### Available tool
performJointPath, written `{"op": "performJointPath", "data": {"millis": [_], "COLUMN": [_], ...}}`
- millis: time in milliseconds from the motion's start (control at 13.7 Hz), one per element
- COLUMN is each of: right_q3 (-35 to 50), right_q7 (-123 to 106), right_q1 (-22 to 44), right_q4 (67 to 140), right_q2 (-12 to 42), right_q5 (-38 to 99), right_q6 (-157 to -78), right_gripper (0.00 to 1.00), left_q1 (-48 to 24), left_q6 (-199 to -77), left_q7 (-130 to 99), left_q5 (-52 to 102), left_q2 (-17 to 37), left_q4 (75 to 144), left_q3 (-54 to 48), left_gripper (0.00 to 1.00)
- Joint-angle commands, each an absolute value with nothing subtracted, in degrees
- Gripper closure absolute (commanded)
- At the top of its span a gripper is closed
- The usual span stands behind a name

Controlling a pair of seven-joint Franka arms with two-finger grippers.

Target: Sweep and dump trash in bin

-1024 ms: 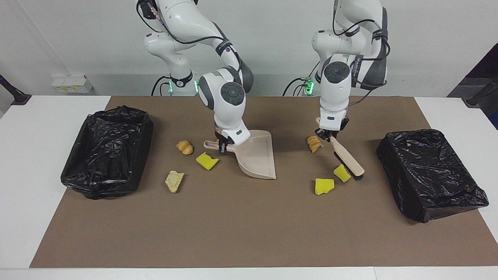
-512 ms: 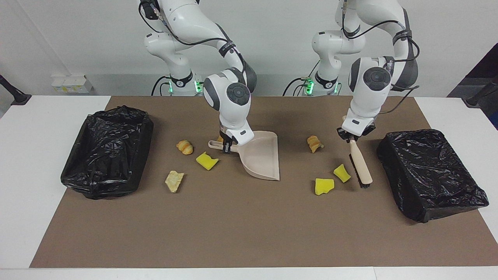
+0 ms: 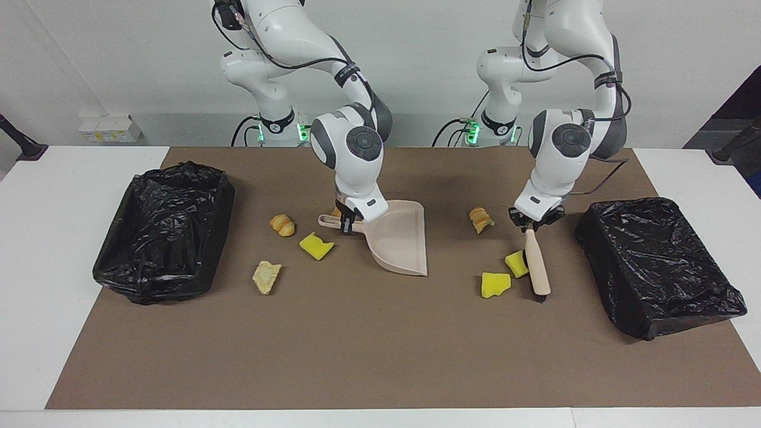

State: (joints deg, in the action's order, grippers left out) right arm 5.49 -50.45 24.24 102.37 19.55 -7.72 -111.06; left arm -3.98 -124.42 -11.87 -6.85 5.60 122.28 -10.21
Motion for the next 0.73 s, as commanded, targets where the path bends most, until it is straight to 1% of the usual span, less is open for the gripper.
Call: {"op": "performJointPath", "data": {"millis": [0,293,658], "right_q3": [5.63,5.71,5.71], "right_q7": [-48.43,-47.46,-47.46], "right_q1": [24.08,24.08,24.08], "right_q4": [103.89,103.89,103.89], "right_q2": [19.07,18.98,18.98], "right_q5": [-7.47,-7.47,-7.47], "right_q6": [-113.03,-113.03,-113.03], "right_gripper": [1.0,1.0,1.0], "left_q1": [-8.08,-14.48,-24.33], "left_q6": [-127.52,-128.23,-126.13], "left_q7": [-10.99,-4.84,-5.54], "left_q5": [-4.05,-0.97,6.31], "left_q2": [5.98,5.89,4.49], "left_q4": [122.52,122.52,122.7], "left_q3": [-9.67,-9.76,-10.02], "left_gripper": [1.0,1.0,1.0]}}
